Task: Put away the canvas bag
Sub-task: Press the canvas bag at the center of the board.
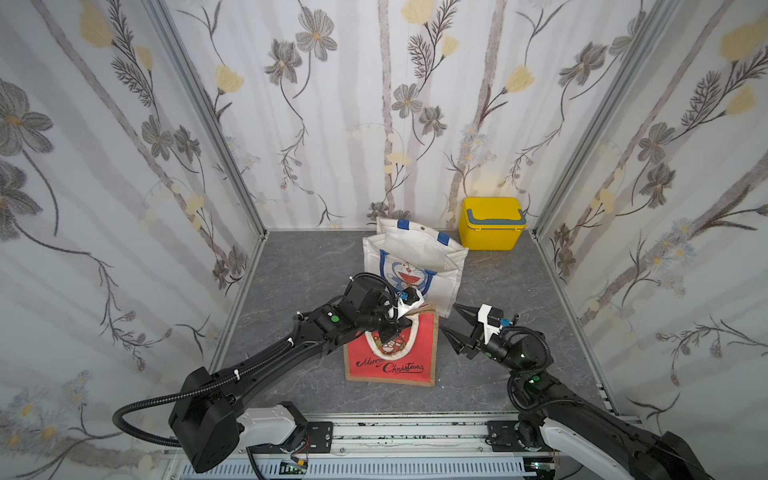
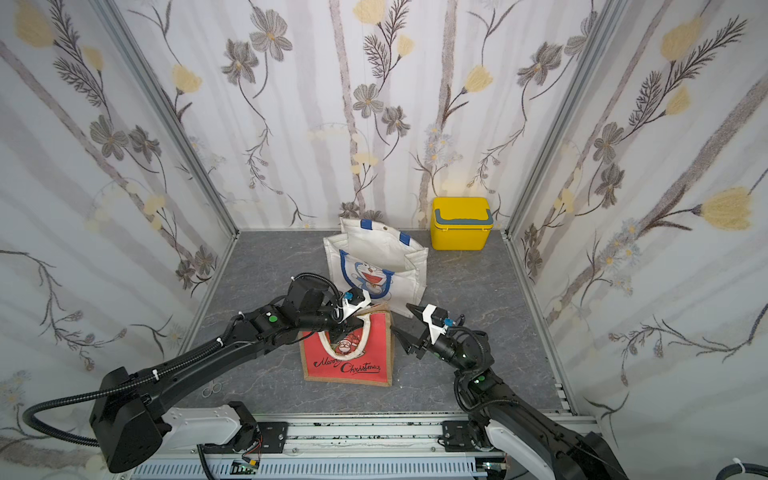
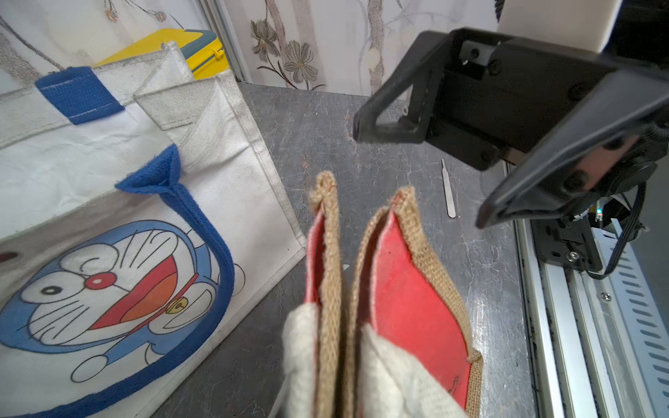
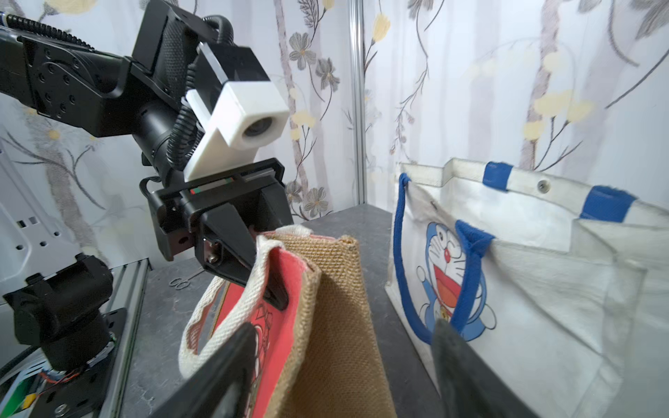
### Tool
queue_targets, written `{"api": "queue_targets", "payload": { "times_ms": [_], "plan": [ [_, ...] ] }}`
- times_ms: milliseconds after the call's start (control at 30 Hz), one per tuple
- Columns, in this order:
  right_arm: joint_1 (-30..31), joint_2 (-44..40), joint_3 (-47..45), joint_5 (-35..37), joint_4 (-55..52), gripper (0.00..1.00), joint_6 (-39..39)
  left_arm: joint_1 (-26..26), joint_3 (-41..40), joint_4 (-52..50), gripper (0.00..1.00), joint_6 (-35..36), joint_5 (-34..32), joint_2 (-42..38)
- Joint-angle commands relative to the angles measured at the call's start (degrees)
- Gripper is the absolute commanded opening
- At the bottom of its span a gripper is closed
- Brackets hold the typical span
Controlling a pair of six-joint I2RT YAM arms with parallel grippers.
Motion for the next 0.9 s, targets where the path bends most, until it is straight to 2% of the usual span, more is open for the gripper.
{"api": "queue_targets", "payload": {
  "times_ms": [0, 33, 133, 267, 400, 500, 600, 633, 733, 767, 800, 867],
  "plan": [
    [-0.1, -3.4, 1.6, 0.3, -6.8, 0.96, -1.7, 0.2, 0.1, 2.4, 0.18, 1.7, 2.3, -0.8],
    [-0.1, -3.6, 2.4, -1.4, -7.9, 0.99, -1.6, 0.3, 0.3, 2.2, 0.16, 1.7, 2.2, -0.7],
    [0.0, -0.9, 4.2, -6.0, -7.3, 1.0, -1.2, 0.4, 0.5, 2.4, 0.16, 1.4, 3.1, -0.7],
    [0.0, 7.7, 8.2, -9.4, -6.3, 1.0, -2.2, 0.3, 0.5, 2.9, 0.16, 0.3, 5.2, -0.5],
    [0.1, 16.4, 10.2, -12.2, 0.7, 1.0, -1.5, 0.3, 0.1, 3.4, 0.16, -0.1, 5.7, -0.7],
    [0.1, 21.7, 12.1, -15.9, 2.3, 0.92, -1.0, 0.3, 0.1, 3.4, 0.17, -0.4, 5.3, -0.7],
    [0.1, 24.7, 11.7, -18.8, 3.4, 0.73, -0.1, 0.3, 0.1, 3.1, 0.17, -0.3, 3.2, -0.8],
    [0.1, 25.4, 10.6, -19.4, 5.1, 0.64, 0.2, 0.4, 0.1, 3.2, 0.18, -0.3, 2.6, -0.9],
    [0.1, 26.3, 7.8, -19.4, 8.0, 0.26, 0.4, 0.4, 0.3, 3.2, 0.2, -0.4, 1.4, -0.9],
    [0.1, 26.0, 7.4, -18.8, 7.5, 0.14, -0.1, 0.5, 0.5, 2.8, 0.22, -0.4, 0.6, -0.7],
    [0.1, 25.6, 7.1, -18.1, 6.5, 0.06, -0.4, 0.4, 0.8, 2.2, 0.27, -0.3, 0.0, -0.5],
    [0.1, 24.1, 6.7, -16.3, 4.2, 0.0, -1.8, 0.5, 1.4, 0.7, 0.42, -0.1, -2.0, -0.3]
  ]
}}
